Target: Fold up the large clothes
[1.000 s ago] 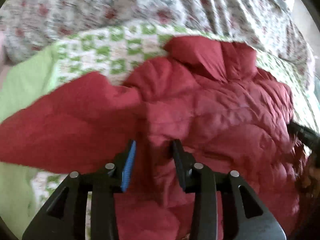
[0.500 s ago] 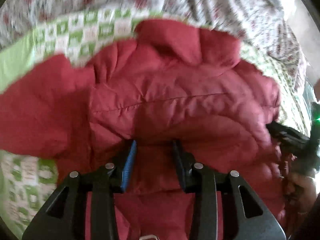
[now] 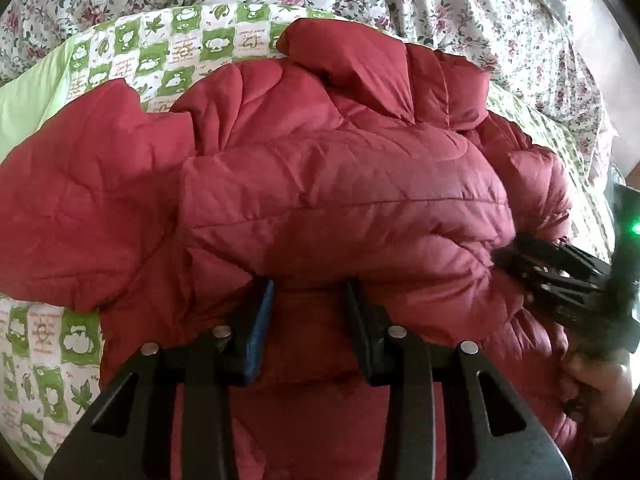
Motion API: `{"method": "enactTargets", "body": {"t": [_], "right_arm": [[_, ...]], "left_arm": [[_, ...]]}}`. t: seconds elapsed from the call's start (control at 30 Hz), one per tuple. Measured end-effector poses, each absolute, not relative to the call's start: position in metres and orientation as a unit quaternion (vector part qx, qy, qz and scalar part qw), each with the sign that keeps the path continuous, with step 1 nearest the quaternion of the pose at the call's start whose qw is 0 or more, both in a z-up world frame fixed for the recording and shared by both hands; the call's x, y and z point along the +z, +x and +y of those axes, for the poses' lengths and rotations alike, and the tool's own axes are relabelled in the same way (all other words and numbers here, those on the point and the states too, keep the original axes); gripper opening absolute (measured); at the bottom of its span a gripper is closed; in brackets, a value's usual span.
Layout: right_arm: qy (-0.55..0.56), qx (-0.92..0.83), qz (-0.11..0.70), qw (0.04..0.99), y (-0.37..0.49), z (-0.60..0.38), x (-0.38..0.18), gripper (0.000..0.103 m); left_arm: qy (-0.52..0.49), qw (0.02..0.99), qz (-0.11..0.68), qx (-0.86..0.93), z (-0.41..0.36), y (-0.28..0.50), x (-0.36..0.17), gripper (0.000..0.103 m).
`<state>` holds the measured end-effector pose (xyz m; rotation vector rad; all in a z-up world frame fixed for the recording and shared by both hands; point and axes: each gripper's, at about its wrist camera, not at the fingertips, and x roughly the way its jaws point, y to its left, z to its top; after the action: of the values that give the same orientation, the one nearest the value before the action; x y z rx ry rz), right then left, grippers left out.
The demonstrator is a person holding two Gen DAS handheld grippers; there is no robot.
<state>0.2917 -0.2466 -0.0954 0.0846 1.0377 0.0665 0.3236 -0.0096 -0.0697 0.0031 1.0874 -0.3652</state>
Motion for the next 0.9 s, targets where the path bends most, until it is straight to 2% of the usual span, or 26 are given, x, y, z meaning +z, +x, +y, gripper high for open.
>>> {"method": "enactTargets", "body": {"t": [0.13,0.27,0.5,0.63,0.73,0.9], "right_arm": [[0.032,0.024,0.495,0.868,0.288,-0.245,-0.098,0.055],[0.039,0.024,0.496,0.867,0.290,-0.245,-0.096,0.055],[0.025,0.044,0.436,0.899,0.284,-0.212,-0.049,0.057],[-0.008,0.056,0.478,0.876,0.301,-0.189,-0.078,0.057],[0.017,0.067,0.485,0.872,0.304,-0.198,-0.101,0.058],[0.029,0.072,0.487,0.870,0.306,-0.203,-0.102,0.061]], "left_arm": [[-0.020,0.846,0.504,-0.175,-0.001,0.317,-0.056,0.035],[-0.022,0.838,0.518,-0.169,0.000,0.323,-0.072,0.035],[-0.020,0.840,0.517,-0.162,-0.003,0.324,-0.073,0.035],[-0.026,0.839,0.518,-0.164,-0.001,0.325,-0.073,0.035],[-0.033,0.839,0.517,-0.165,0.001,0.325,-0.076,0.035],[-0.031,0.842,0.515,-0.158,0.000,0.323,-0.074,0.035]]}}
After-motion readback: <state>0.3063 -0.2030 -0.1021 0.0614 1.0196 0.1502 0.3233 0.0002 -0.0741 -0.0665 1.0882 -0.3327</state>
